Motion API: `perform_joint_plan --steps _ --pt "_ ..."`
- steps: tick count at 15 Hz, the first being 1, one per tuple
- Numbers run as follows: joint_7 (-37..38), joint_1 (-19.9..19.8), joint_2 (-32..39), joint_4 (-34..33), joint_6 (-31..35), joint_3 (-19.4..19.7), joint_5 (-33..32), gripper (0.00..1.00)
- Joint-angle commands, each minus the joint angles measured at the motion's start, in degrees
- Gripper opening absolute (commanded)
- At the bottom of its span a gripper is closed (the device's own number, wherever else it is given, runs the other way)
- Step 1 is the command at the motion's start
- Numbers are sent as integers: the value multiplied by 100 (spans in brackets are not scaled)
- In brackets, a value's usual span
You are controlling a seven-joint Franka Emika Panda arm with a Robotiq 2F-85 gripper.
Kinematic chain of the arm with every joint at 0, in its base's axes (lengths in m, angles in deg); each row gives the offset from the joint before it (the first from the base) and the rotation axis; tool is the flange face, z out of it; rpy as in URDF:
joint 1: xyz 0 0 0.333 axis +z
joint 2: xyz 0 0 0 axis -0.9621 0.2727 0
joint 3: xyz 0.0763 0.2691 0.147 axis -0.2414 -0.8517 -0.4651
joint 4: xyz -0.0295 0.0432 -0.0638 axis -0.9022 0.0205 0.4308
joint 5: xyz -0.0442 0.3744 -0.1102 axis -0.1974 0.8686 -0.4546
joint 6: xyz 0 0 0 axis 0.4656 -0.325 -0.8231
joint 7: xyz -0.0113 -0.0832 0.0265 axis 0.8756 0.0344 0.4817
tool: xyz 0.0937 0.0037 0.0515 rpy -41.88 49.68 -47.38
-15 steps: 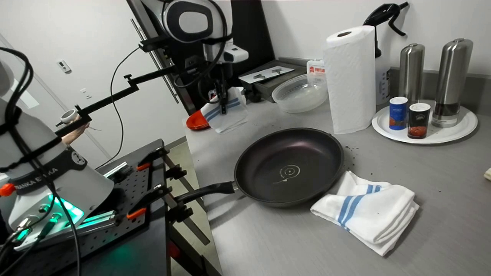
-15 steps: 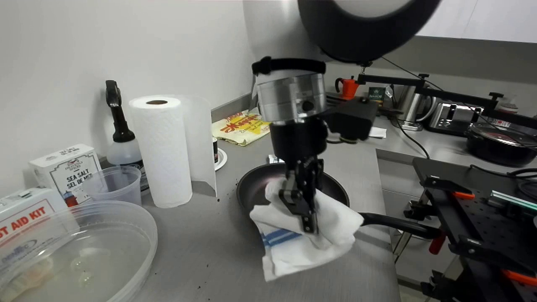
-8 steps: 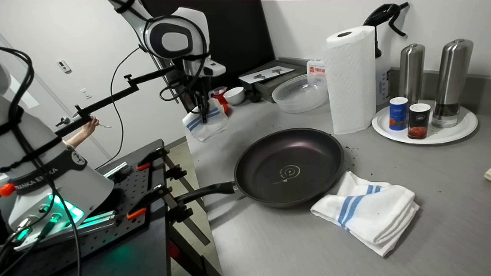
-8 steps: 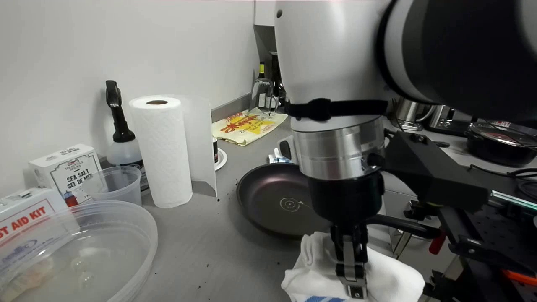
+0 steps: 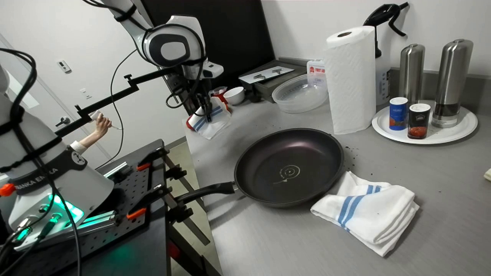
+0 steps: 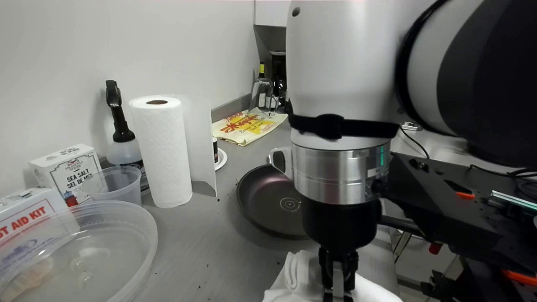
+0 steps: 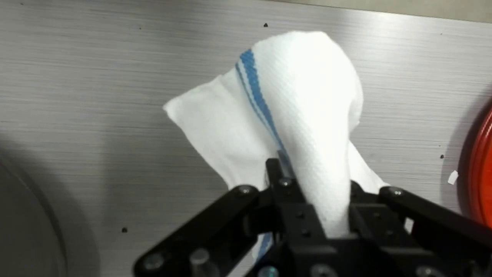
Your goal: Use the left white towel to wipe the pan
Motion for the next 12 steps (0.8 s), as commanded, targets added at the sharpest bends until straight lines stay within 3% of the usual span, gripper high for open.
perform_joint_plan --steps 1,12 --pt "-74 135 443 -325 307 150 -80 4" --pt "87 481 1694 -1719 465 843 -467 4"
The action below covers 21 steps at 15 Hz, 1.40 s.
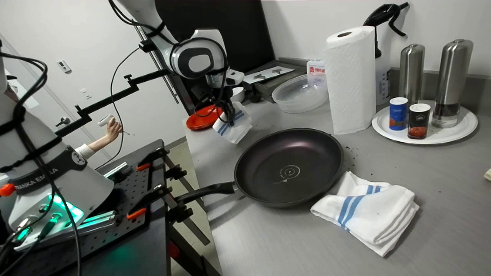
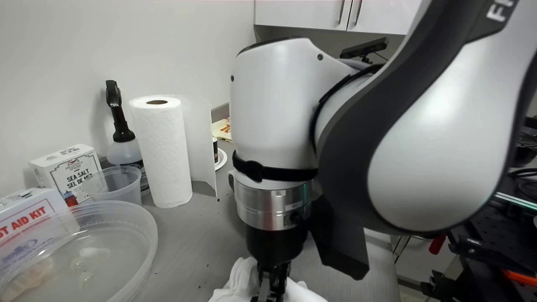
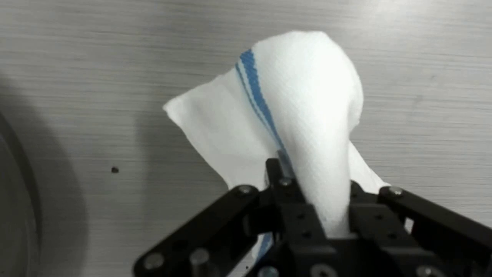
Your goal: Use the left white towel to wipe the pan
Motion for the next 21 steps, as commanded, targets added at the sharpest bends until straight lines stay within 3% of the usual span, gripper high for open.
perform_joint_plan --steps 1,11,12,21 --pt "84 148 417 -524 32 278 -170 4" --pt "109 124 726 -984 -24 789 -381 4" --pt "118 121 735 -985 -37 817 -394 33" --pt "34 -14 536 -792 -329 737 -333 96"
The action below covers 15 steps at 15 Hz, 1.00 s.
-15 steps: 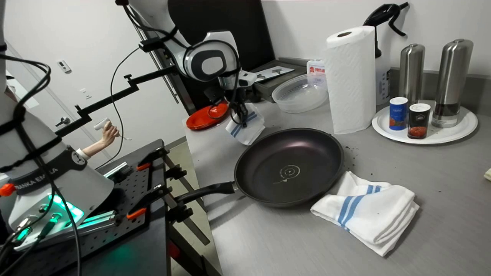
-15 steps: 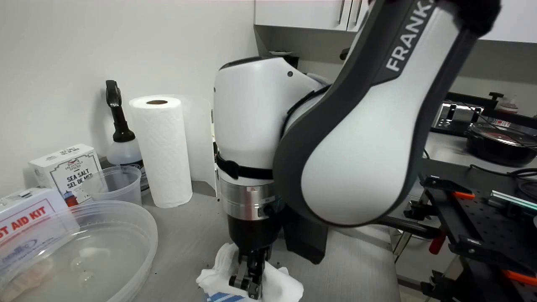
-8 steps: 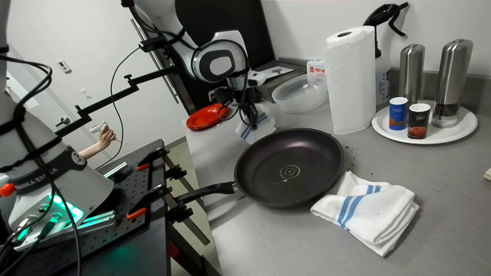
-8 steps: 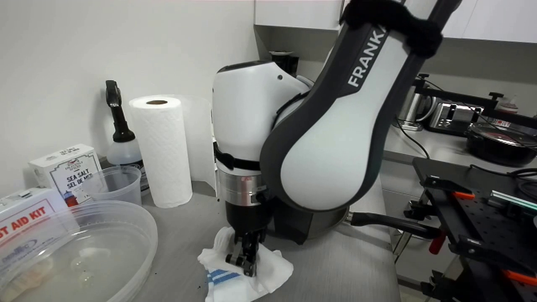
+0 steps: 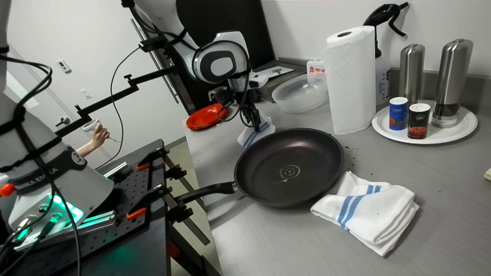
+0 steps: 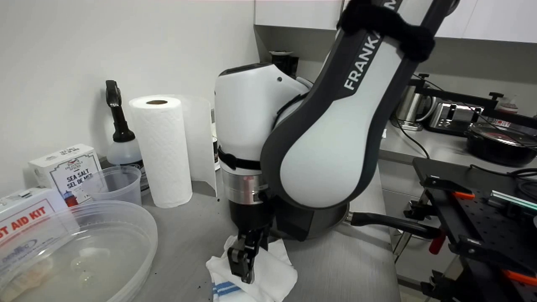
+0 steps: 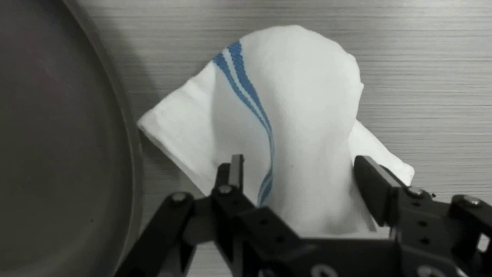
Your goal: Use the left white towel to wipe the pan
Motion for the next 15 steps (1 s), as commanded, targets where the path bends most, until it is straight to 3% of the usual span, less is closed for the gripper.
perform_joint_plan --steps 1,6,14,15 --pt "23 -62 -168 85 -287 -73 -53 100" --pt "-51 -201 -582 266 -1001 -213 -19 100" --pt "-380 -516 -2511 1037 -3553 -167 -359 100" --pt "-226 -495 -1848 584 -3173 -261 -250 100"
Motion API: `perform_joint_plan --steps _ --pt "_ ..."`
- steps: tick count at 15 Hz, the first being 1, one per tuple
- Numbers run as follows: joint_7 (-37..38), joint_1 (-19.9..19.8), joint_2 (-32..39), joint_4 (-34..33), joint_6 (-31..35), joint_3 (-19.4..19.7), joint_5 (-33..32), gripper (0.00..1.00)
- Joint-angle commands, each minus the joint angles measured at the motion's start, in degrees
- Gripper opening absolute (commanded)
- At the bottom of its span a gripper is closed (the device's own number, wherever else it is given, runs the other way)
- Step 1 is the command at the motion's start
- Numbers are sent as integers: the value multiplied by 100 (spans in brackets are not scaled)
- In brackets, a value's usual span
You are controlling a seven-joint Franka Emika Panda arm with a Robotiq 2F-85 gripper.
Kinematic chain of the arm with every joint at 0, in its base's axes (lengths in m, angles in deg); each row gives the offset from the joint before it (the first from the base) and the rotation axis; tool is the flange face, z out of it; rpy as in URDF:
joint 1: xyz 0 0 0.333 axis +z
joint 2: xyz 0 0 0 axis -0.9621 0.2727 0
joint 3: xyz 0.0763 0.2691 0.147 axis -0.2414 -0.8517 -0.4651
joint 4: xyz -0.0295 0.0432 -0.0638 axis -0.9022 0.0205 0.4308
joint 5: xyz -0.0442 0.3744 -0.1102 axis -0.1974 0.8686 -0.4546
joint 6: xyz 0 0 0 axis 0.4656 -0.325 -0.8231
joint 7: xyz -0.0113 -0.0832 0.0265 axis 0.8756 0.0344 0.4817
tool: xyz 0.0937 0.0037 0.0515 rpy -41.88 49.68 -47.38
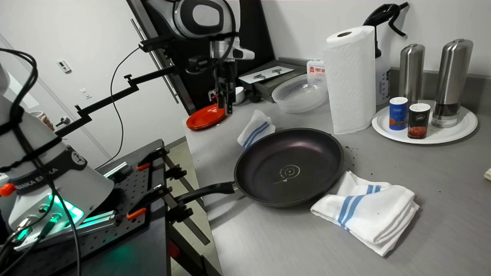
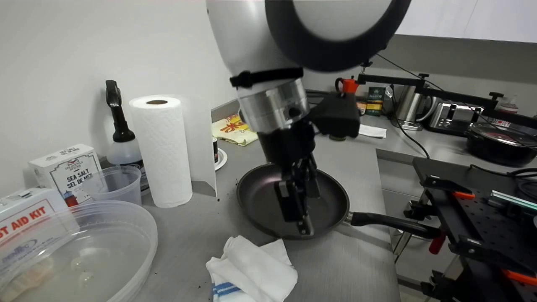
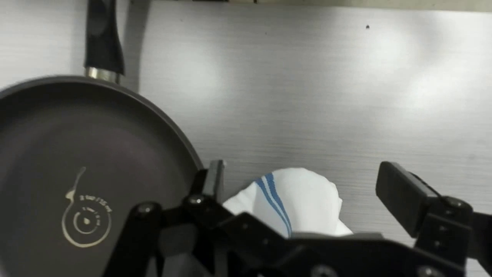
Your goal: Use the left white towel to wipe the pan
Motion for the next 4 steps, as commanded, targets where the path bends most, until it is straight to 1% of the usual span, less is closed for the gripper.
perform_joint_plan --steps 1,4 --pt "10 -148 -240 99 -215 -82 -97 100" --pt "-25 -228 -587 339 -334 -79 -128 100"
